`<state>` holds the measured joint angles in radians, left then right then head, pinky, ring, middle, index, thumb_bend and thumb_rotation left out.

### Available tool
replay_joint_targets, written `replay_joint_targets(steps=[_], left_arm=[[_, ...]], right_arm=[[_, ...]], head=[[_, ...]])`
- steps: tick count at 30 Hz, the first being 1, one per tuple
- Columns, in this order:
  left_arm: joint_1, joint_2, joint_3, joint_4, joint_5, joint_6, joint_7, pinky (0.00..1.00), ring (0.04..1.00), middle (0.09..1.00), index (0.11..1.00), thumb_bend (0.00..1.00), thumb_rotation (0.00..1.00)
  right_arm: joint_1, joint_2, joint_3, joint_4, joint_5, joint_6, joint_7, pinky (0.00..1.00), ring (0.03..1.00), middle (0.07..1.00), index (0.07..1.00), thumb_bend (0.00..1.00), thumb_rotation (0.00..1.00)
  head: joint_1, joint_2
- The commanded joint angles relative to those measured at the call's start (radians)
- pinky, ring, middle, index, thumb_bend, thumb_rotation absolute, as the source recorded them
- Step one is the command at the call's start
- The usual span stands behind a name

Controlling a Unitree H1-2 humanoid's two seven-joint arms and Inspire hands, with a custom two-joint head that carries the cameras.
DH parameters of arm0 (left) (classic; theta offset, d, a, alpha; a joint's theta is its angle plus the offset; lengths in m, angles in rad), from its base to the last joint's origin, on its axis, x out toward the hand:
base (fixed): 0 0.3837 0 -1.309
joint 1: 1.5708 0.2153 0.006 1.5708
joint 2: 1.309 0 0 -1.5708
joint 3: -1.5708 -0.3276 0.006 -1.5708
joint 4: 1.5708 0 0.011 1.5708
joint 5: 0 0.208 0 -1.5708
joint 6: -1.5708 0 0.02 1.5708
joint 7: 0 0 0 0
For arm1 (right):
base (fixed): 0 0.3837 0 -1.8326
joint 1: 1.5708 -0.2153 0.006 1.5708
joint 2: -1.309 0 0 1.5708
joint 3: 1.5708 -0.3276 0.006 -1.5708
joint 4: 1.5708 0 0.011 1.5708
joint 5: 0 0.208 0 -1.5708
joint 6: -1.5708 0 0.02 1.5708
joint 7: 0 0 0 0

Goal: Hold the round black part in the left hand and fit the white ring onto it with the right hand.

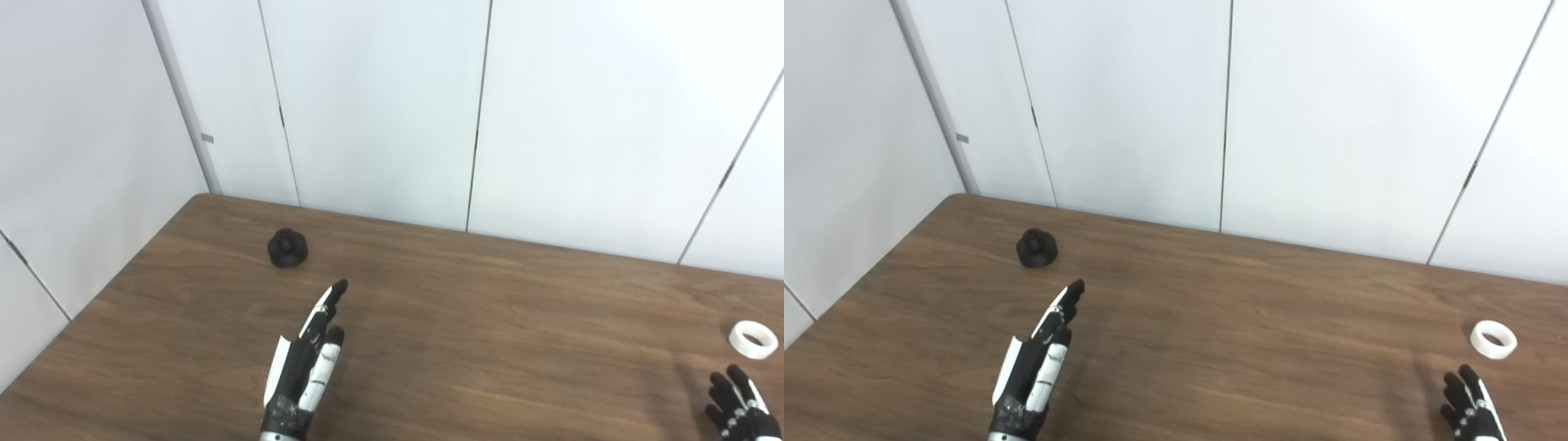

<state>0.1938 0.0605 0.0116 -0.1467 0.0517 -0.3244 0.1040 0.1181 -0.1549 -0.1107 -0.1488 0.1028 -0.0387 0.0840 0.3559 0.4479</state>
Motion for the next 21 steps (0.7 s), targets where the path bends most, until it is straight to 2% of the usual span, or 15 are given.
replay_joint_targets(steps=[1,5,7,9,10,12,14,15,18,21], left_arm=[[0.047,-0.071,-0.027,0.088,0.005,-0.014,0.008,1.00,0.999,0.967,0.947,0.57,0.88],[0.048,-0.067,-0.028,0.082,0.026,-0.007,0.012,1.00,1.000,0.976,0.956,0.58,0.86],[0.047,-0.071,-0.021,0.066,0.058,0.017,0.028,1.00,1.000,0.974,0.954,0.56,0.79],[0.047,-0.077,-0.012,0.041,0.092,0.051,0.046,0.99,0.985,0.957,0.944,0.56,0.66],[0.043,-0.077,-0.005,0.023,0.108,0.069,0.055,0.98,0.983,0.955,0.942,0.56,0.64],[0.034,-0.069,0.003,-0.002,0.138,0.083,0.066,0.99,0.983,0.959,0.940,0.61,0.48],[0.022,-0.057,0.014,-0.033,0.154,0.112,0.067,1.00,0.986,0.962,0.941,0.65,0.43],[0.013,-0.050,0.021,-0.053,0.157,0.136,0.063,1.00,0.986,0.961,0.939,0.70,0.39],[-0.020,-0.024,0.049,-0.100,0.164,0.196,0.060,1.00,0.993,0.961,0.933,0.80,0.33],[-0.064,0.013,0.084,-0.135,0.215,0.267,0.065,1.00,0.996,0.962,0.937,0.89,0.35]], right_arm=[[-0.002,0.000,-0.006,0.009,-0.003,-0.036,-0.007,1.00,0.961,0.938,0.950,0.63,1.00],[-0.006,0.006,-0.009,0.008,0.006,-0.030,-0.008,1.00,0.950,0.932,0.943,0.64,1.00],[-0.010,0.006,-0.007,0.015,0.000,-0.040,-0.009,1.00,0.948,0.927,0.936,0.64,1.00],[-0.012,0.006,-0.006,0.019,-0.002,-0.043,-0.010,1.00,0.942,0.920,0.932,0.67,1.00],[-0.013,0.003,-0.003,0.019,-0.012,-0.040,-0.009,1.00,0.941,0.920,0.932,0.67,1.00],[-0.013,-0.007,0.007,0.024,-0.030,-0.043,-0.002,1.00,0.972,0.957,0.970,0.67,1.00],[-0.015,-0.013,0.013,0.028,-0.031,-0.044,0.008,1.00,0.987,0.977,0.989,0.66,1.00],[-0.016,-0.014,0.015,0.029,-0.027,-0.045,0.012,1.00,0.995,0.989,0.996,0.65,1.00],[-0.018,-0.011,0.015,0.031,-0.012,-0.040,0.018,1.00,1.000,0.999,1.000,0.63,1.00],[-0.021,-0.006,0.013,0.034,-0.008,-0.041,0.015,1.00,0.994,0.993,1.000,0.62,1.00]], head=[[0.001,0.001],[-0.014,0.007],[-0.023,0.010],[-0.023,0.010],[-0.026,0.010],[-0.028,0.009],[-0.029,0.010],[-0.029,0.010],[-0.030,0.010],[-0.033,0.011]])
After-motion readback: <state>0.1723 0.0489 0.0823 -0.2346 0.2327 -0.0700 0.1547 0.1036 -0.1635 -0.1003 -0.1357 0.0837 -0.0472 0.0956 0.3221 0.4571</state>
